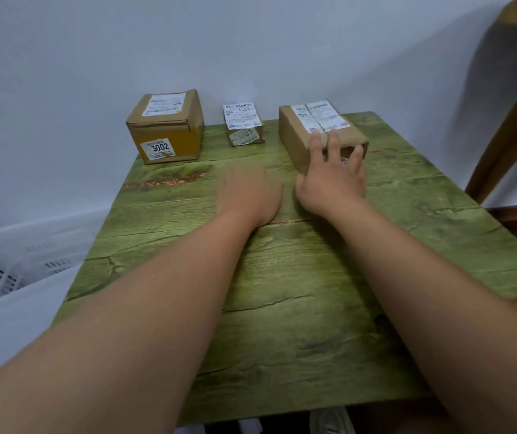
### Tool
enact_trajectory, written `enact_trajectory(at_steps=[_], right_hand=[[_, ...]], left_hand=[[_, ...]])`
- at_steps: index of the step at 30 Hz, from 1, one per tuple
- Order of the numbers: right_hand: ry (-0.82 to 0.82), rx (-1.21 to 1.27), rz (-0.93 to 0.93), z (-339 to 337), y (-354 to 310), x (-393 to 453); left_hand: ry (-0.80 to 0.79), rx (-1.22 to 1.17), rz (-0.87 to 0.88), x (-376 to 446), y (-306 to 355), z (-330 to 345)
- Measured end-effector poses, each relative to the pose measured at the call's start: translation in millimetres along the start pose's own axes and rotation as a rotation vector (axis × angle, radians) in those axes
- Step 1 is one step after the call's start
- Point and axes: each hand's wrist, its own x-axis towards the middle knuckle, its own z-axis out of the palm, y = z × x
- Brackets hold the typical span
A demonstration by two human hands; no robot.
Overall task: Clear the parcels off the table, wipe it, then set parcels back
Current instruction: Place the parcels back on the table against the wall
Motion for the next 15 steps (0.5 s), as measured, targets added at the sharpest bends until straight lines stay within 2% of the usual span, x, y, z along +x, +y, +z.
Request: enact_trajectory(at_steps=[9, 15], right_hand=[[-0.016, 0.038, 0.048, 11.4, -15.8, 49.0], [0.065, 0.012, 0.048, 21.3, -28.1, 72.0]], left_hand=[[-0.035, 0.005, 0.026, 10.4, -6.0, 10.3], [-0.050, 0.025, 0.017, 10.0, -5.1, 9.0]])
